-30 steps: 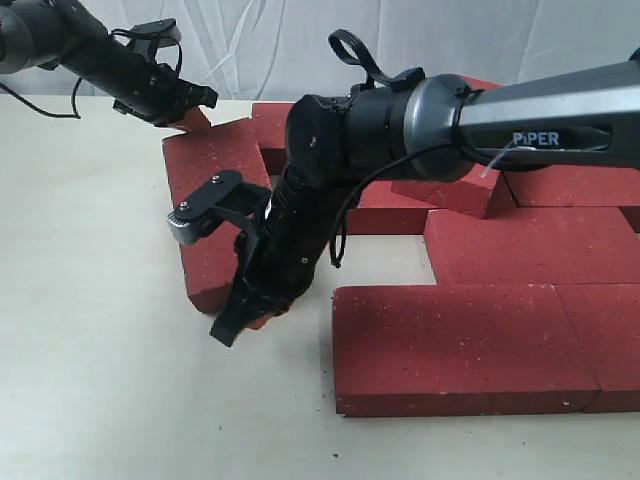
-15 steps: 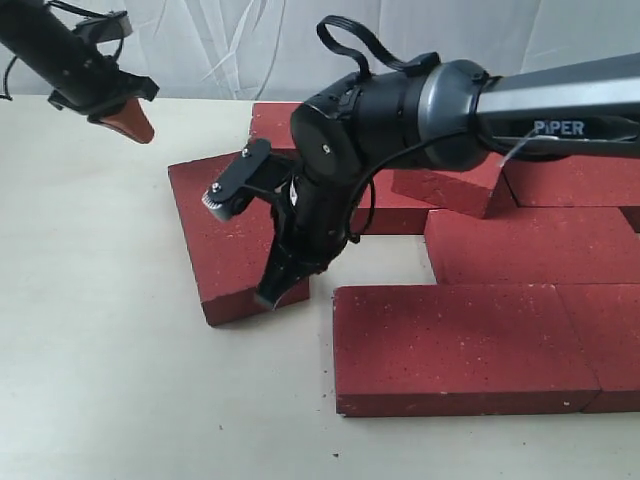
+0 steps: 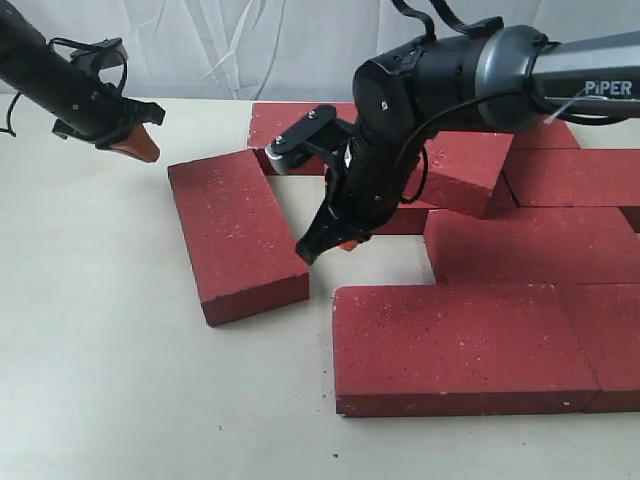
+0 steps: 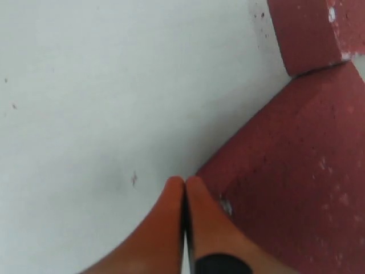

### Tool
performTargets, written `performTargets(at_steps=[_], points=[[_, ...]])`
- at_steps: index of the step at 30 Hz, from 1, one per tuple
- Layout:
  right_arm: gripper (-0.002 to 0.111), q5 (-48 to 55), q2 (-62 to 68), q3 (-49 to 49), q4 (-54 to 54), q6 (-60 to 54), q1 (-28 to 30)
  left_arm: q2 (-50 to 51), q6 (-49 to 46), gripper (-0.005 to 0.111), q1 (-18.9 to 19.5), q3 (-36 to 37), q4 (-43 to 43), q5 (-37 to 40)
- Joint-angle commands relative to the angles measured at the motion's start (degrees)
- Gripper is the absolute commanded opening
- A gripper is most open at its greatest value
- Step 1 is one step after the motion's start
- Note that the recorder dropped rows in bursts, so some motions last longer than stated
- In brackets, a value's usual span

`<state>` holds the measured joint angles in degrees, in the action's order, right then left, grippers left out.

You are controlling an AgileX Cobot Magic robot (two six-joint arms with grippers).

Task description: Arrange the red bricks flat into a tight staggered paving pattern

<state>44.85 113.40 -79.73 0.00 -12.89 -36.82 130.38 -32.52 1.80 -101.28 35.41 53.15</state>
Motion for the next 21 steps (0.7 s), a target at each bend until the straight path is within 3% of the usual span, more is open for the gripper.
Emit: performTargets(at_steps=[1,4,6,13,17,21], points=[[-0.001,9.37,-0.47,0.04,14.27,-14.64,1.2,-0.34,-2.51,0.0,-0.34,0.53,6.64,-7.28],[-0.001,12.07,-1.22,0.04,27.14,-24.3,-0.18,0.04,-4.49,0.0,-0.51,0.29,12.27,-8.46],[-0.001,10.4,-0.51,0.04,29.61,-27.71,-1.93,0.76,-6.46,0.0,-1.46,-0.41,12.85,-8.46],[-0.001,3.02,3.49,0.04,24.55,-27.29,-5.96,5.15,-6.47,0.0,-5.39,-2.97,10.4,-7.86],[-0.001,-0.77,6.2,0.04,22.13,-27.19,-5.96,5.25,-6.47,0.0,-5.66,-2.97,9.6,-6.87],[-0.001,-1.23,6.46,0.04,15.34,-22.57,-5.84,5.25,-3.83,0.0,-5.66,-2.97,2.49,-4.3]])
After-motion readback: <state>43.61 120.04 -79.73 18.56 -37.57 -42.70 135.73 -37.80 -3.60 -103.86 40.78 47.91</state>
